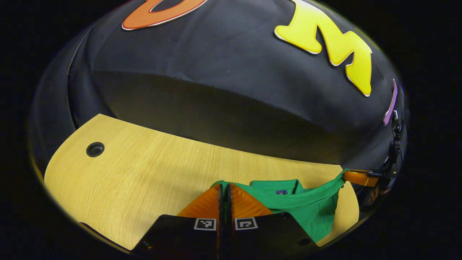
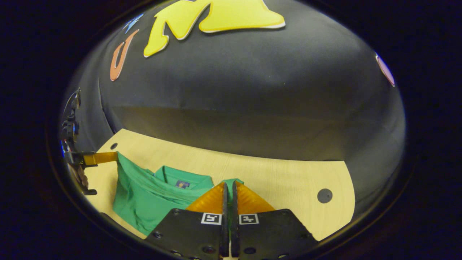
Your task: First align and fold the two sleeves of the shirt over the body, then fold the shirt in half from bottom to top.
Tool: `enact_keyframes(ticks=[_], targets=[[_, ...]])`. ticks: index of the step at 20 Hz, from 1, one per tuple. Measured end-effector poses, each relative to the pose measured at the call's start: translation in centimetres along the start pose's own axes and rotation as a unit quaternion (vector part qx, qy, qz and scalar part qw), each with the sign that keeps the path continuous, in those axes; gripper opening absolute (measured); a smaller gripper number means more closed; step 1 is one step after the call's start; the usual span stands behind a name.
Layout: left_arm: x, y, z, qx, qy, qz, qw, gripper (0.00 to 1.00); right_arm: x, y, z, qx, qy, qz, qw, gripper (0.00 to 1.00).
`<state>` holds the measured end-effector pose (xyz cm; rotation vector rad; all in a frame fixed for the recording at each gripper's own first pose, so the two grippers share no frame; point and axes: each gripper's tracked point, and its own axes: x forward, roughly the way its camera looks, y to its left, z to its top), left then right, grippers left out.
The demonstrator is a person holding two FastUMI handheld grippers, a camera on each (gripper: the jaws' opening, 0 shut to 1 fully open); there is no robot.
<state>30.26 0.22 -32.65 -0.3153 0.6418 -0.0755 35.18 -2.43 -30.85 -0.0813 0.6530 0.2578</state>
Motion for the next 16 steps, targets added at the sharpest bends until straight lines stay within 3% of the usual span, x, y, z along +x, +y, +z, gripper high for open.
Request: enact_keyframes(ticks=[3, 5, 6, 7, 8, 10, 11, 16], targets=[[1.8, 0.7, -2.0, 0.008, 0.025, 0.005, 1.0, 0.06, 1.6, -0.6, -1.9, 0.0, 0.01, -0.014, 1.0, 0.03], [2.4, 1.3, -2.7, 0.023, 0.034, 0.015, 0.999, 0.13, 1.9, -0.9, -3.0, 0.005, 0.018, -0.022, 1.0, 0.04], [2.3, 1.6, -2.8, 0.028, 0.036, 0.023, 0.999, 0.17, 1.9, -1.1, -3.4, 0.009, 0.021, -0.028, 0.999, 0.14], [2.2, 1.7, -2.6, 0.029, 0.032, 0.031, 0.999, 0.22, 1.6, -1.1, -3.8, 0.011, 0.024, -0.03, 0.999, 0.15], [1.7, 1.9, -2.0, 0.027, 0.022, 0.048, 0.998, 0.48, 0.8, -1.6, -4.4, 0.012, 0.026, -0.042, 0.999, 0.22], [-0.1, 2.2, -1.0, 0.025, 0.004, 0.061, 0.998, 1.0, -1.0, -1.8, -3.3, 0.014, -0.006, -0.061, 0.998, 0.71], [-1.0, 1.8, -0.4, 0.026, -0.001, 0.059, 0.998, 1.0, -2.1, -1.7, -2.9, 0.017, -0.014, -0.067, 0.998, 0.96], [-8.5, 0.1, 4.9, 0.052, -0.075, 0.063, 0.994, 1.0, -9.9, 0.2, -0.6, 0.028, -0.061, -0.079, 0.995, 0.99]])
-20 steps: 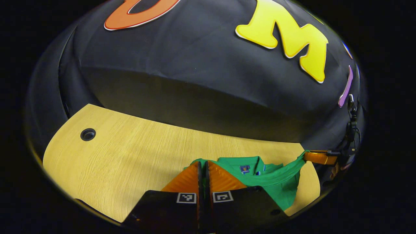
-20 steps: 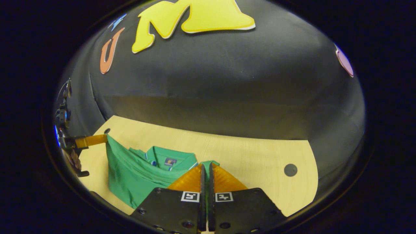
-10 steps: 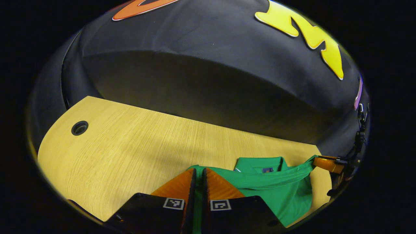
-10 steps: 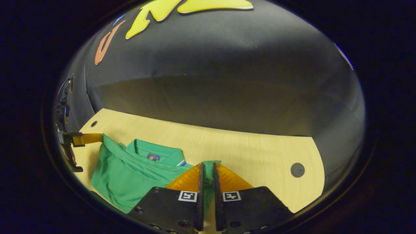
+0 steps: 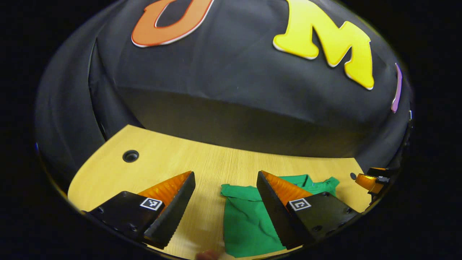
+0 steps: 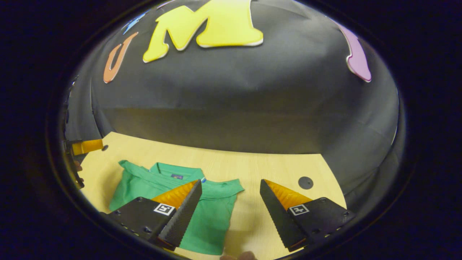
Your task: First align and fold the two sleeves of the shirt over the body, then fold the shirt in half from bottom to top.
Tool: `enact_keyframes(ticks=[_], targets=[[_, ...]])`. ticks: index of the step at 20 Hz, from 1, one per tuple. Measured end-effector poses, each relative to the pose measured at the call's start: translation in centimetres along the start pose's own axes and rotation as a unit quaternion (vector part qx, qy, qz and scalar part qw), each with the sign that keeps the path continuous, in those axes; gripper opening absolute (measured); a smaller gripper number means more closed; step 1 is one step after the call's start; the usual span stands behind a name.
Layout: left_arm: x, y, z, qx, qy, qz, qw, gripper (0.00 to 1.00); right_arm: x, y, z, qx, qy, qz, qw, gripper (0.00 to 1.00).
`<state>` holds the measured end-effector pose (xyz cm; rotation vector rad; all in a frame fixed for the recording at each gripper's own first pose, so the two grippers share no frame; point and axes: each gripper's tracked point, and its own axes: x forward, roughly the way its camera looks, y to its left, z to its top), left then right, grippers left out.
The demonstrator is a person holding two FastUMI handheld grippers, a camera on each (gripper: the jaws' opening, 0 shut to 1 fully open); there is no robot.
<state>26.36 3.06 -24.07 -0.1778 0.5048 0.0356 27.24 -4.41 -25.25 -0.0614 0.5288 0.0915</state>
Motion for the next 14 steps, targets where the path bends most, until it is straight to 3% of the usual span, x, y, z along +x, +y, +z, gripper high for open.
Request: enact_keyframes(ticks=[5, 8, 14], targets=[[-11.7, -1.7, 7.1, 0.03, -0.093, -0.011, 0.995, 1.0, -12.7, 1.6, 5.9, -0.002, -0.091, -0.01, 0.996, 0.99], [-18.7, -3.1, 9.6, 0.051, -0.139, -0.015, 0.989, 1.0, -20.5, 3.1, 7.3, 0.0, -0.133, -0.003, 0.991, 0.98], [-30.4, -6.8, 9.8, 0.079, -0.194, -0.023, 0.978, 1.0, -32.9, 5.5, 7.2, 0.007, -0.193, -0.003, 0.981, 0.97]])
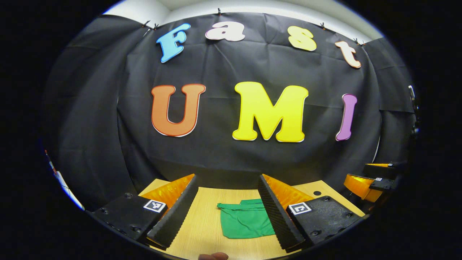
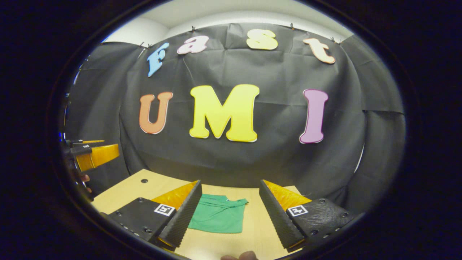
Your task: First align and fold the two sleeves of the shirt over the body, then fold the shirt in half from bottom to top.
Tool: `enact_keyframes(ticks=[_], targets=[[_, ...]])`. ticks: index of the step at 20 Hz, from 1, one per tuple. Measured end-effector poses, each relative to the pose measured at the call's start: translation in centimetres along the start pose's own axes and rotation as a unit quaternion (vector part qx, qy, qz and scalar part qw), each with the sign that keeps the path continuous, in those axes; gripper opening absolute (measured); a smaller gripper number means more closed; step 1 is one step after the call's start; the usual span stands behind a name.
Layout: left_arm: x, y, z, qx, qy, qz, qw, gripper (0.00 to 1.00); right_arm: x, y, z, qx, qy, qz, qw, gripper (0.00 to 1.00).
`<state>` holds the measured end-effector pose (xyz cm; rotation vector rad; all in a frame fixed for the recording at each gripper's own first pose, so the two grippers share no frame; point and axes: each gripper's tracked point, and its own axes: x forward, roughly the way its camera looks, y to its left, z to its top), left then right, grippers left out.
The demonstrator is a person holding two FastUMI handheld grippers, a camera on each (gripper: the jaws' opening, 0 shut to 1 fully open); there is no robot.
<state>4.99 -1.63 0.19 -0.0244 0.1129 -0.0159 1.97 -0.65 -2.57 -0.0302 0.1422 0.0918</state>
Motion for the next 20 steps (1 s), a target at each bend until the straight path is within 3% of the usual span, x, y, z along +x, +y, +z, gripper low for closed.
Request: enact_keyframes(ticks=[3, 4, 12, 13, 14, 20], targets=[[-4.2, -1.9, 1.0, 0.01, -0.017, 0.002, 1.0, 0.96, -4.4, 0.6, 1.0, 0.002, -0.025, -0.007, 1.0, 0.97], [-5.4, -2.3, 0.9, 0.009, -0.017, 0.007, 1.0, 1.0, -5.5, 0.8, 1.0, 0.004, -0.031, -0.005, 1.0, 0.97], [-14.1, -5.5, 0.5, -0.015, -0.027, 0.027, 0.999, 1.0, -14.2, -0.7, 0.1, 0.031, -0.039, 0.023, 0.999, 0.97], [-14.8, -5.7, 0.7, -0.015, -0.031, 0.029, 0.999, 0.96, -14.5, -1.0, -0.3, 0.033, -0.037, 0.022, 0.999, 0.97], [-15.5, -5.9, 0.9, -0.013, -0.034, 0.031, 0.999, 1.0, -14.8, -1.3, -0.5, 0.033, -0.036, 0.021, 0.999, 0.97], [-16.0, -6.6, 1.5, -0.015, -0.035, 0.029, 0.999, 1.0, -15.6, -1.5, 0.8, 0.034, -0.048, 0.021, 0.998, 0.96]])
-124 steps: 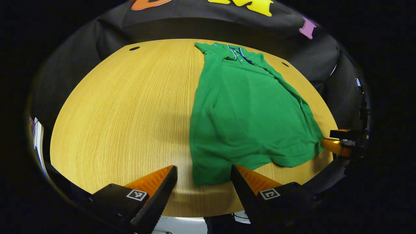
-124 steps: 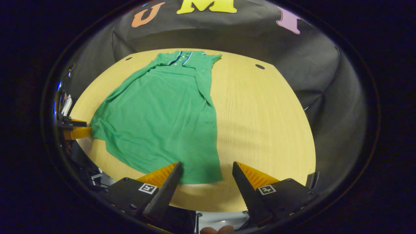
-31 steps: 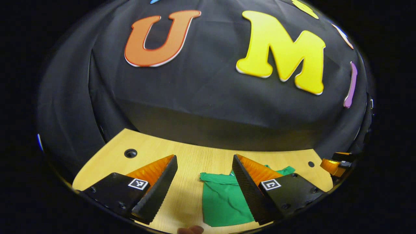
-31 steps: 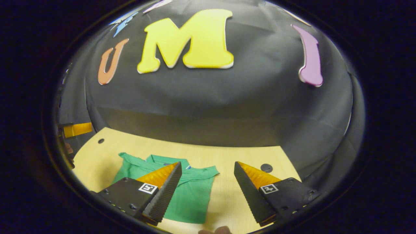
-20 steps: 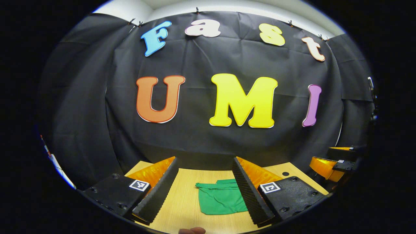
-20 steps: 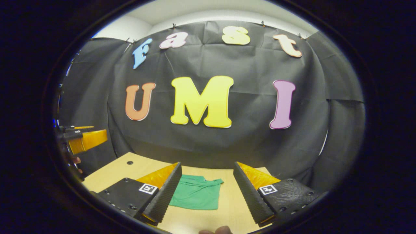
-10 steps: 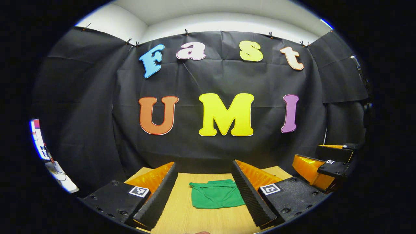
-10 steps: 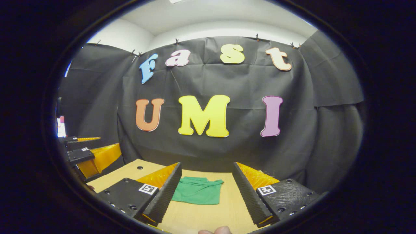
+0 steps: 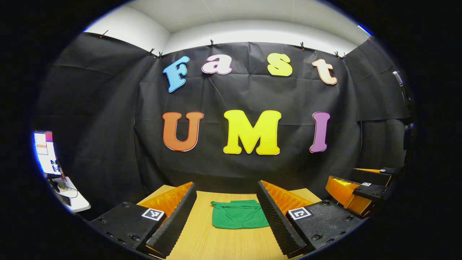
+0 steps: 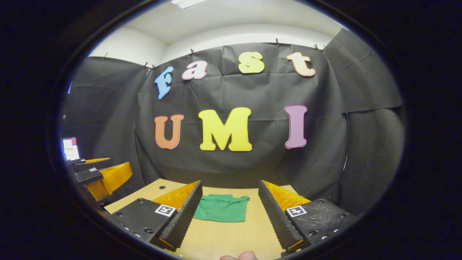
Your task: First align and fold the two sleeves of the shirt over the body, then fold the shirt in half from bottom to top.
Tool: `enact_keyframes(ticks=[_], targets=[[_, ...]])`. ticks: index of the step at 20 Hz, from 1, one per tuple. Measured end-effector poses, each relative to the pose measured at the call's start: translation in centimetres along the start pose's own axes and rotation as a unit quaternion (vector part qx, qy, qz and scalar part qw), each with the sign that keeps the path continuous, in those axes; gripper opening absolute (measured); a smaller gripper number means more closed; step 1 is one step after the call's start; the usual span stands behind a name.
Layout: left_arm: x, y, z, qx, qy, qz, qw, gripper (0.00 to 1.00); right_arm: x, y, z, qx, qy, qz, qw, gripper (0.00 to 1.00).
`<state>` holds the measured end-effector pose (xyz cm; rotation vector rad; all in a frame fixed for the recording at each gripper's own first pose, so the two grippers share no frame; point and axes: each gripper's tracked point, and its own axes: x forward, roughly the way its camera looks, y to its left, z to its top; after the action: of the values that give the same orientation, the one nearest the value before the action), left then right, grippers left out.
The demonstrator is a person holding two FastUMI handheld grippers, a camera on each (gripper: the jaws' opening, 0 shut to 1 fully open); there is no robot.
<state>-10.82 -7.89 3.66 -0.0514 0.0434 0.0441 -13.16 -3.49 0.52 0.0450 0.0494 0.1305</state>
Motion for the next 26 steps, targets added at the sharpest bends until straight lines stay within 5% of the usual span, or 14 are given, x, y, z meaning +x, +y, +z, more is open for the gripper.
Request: enact_keyframes(ticks=[26], targets=[[3.7, 0.1, 1.8, 0.009, 0.001, -0.031, 0.999, 1.0, 2.3, 2.4, 2.5, -0.011, -0.009, -0.008, 1.0, 0.95]])
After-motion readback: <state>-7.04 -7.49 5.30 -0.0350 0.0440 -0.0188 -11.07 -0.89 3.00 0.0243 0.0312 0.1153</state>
